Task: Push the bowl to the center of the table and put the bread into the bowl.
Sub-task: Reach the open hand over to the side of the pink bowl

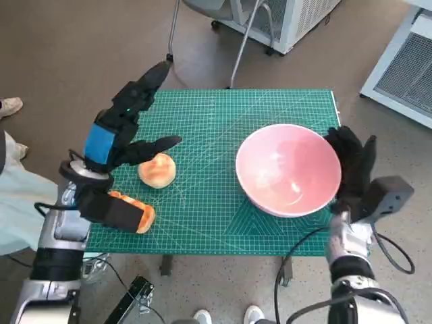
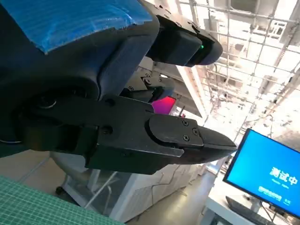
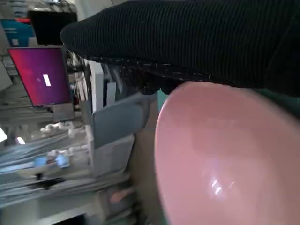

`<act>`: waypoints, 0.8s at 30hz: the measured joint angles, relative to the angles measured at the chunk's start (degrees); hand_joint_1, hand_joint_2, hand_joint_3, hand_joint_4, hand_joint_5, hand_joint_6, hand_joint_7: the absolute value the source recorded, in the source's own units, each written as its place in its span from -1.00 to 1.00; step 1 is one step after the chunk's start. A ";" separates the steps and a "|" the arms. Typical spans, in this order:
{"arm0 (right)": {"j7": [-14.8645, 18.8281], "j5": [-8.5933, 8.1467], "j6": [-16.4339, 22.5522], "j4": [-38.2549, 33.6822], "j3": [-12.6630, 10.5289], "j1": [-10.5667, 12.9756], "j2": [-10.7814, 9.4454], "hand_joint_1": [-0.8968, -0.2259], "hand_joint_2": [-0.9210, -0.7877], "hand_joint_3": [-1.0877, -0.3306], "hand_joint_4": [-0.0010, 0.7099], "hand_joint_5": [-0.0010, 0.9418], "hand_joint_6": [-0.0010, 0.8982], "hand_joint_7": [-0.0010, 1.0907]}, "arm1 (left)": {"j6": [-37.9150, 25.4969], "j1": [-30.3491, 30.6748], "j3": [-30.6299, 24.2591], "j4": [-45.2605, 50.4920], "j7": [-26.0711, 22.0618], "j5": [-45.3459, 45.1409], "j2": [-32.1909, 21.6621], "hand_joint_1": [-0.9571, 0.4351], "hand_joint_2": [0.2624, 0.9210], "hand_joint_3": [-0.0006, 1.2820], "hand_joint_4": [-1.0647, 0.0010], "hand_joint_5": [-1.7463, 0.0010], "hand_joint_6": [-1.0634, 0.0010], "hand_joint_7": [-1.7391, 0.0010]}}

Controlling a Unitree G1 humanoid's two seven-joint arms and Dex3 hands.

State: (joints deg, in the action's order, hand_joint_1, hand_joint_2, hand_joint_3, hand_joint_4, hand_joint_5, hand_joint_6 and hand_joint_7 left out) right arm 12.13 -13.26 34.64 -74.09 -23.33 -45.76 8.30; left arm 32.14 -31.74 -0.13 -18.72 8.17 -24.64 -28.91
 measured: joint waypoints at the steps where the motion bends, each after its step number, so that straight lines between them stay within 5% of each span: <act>1: -0.01 -0.04 -0.12 -0.04 -0.11 -0.43 -0.42 0.01 -1.00 -0.24 -0.25 -0.99 -0.71 -0.12 | -0.32 0.31 -0.13 0.38 -0.13 0.00 -0.01 0.11 1.00 -0.94 0.58 1.00 0.41 0.86; 13: 0.02 -1.95 -2.98 -0.79 -2.82 -4.70 -4.40 0.02 -1.00 -0.20 -0.24 -0.99 -0.74 0.07 | -4.41 4.33 -2.66 7.73 -1.12 -0.12 -0.71 0.13 1.00 -0.97 0.55 1.00 0.87 0.29; 24: -2.20 -2.38 -6.92 -1.30 -4.34 -9.41 -6.86 0.02 -1.00 -0.24 -0.25 -1.00 -0.83 0.16 | -8.70 8.16 -4.81 14.30 -1.60 -0.57 -1.84 0.08 0.98 -0.98 0.54 0.99 0.97 0.14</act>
State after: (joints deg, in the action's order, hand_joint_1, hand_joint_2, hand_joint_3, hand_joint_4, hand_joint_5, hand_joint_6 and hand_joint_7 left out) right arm 9.93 -15.64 27.73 -75.39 -27.67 -55.17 1.44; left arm 23.44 -23.58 -4.93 -4.42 6.56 -25.20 -30.75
